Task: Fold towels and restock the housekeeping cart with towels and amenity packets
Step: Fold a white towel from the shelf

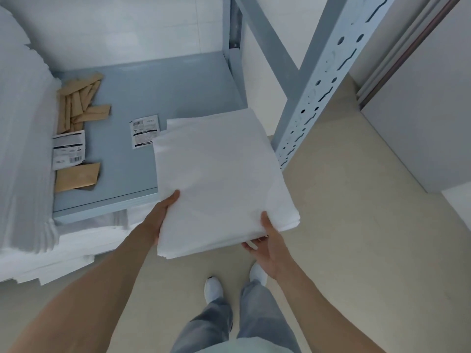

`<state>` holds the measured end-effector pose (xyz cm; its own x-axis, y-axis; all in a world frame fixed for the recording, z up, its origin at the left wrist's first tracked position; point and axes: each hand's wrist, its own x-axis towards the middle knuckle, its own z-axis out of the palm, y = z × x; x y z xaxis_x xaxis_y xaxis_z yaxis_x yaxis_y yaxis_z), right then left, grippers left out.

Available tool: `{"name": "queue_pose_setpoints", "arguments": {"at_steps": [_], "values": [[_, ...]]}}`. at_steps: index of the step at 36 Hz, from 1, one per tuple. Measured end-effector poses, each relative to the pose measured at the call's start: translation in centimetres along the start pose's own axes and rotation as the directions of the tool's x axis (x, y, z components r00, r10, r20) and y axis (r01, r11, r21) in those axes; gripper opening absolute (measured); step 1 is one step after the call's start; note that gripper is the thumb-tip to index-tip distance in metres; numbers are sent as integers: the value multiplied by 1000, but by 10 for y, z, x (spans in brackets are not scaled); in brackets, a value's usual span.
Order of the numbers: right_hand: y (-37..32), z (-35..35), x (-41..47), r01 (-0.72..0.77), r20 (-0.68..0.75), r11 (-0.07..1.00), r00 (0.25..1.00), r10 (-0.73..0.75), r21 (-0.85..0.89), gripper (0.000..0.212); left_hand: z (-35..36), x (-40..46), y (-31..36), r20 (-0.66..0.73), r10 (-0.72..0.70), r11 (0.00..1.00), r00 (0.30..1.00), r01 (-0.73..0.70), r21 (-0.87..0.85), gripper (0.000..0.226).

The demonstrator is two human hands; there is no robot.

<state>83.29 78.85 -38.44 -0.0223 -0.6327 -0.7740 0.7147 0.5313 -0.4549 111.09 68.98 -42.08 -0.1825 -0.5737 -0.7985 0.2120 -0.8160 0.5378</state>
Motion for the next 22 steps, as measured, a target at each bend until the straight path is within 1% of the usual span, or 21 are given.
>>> {"name": "queue_pose_setpoints", "arguments": {"at_steps": [2,4,8,11,13,16,17,18,19,20,21,22], "values": [[-7,-9,1,19,38,998,999,-21,58,70,1,-3,3,6,-8,1000,1000,8,1,47],[-17,-20,5,55,48,994,997,-60,98,73,4,-5,5,17,-26,1000,1000,26,-6,44],[-27,-33,16,62,113,993,991,-73,100,79,11,-11,8,18,-45,999,999,45,-7,34],[-24,-35,23,73,137,989,986,-91,132,88,14,-12,4,20,-31,999,999,31,-5,33],[-24,-40,27,43,131,976,989,-72,212,96,15,-12,2,19,-18,1000,1000,19,-17,34],[-37,-60,38,-31,98,903,995,-13,429,104,15,-11,3,1,-2,1000,1000,2,-29,45],[-44,-66,42,-47,87,901,996,11,430,102,15,-12,4,-5,4,1000,1000,-4,-31,48],[-53,-69,47,-71,96,927,995,38,368,99,15,-12,6,-8,6,1000,1000,-6,-29,49],[-61,-70,53,-96,110,963,991,70,252,94,15,-12,7,-10,2,1000,1000,-2,-25,49],[-70,-69,58,-112,113,989,988,101,95,87,15,-13,8,-11,-5,1000,1000,4,-22,49],[-79,-66,63,-121,96,989,987,129,-83,78,16,-15,9,-13,-8,1000,1000,8,-20,48],[-87,-62,68,-129,62,957,987,150,-261,70,17,-15,10,-18,-9,1000,1000,8,-18,47]]}}
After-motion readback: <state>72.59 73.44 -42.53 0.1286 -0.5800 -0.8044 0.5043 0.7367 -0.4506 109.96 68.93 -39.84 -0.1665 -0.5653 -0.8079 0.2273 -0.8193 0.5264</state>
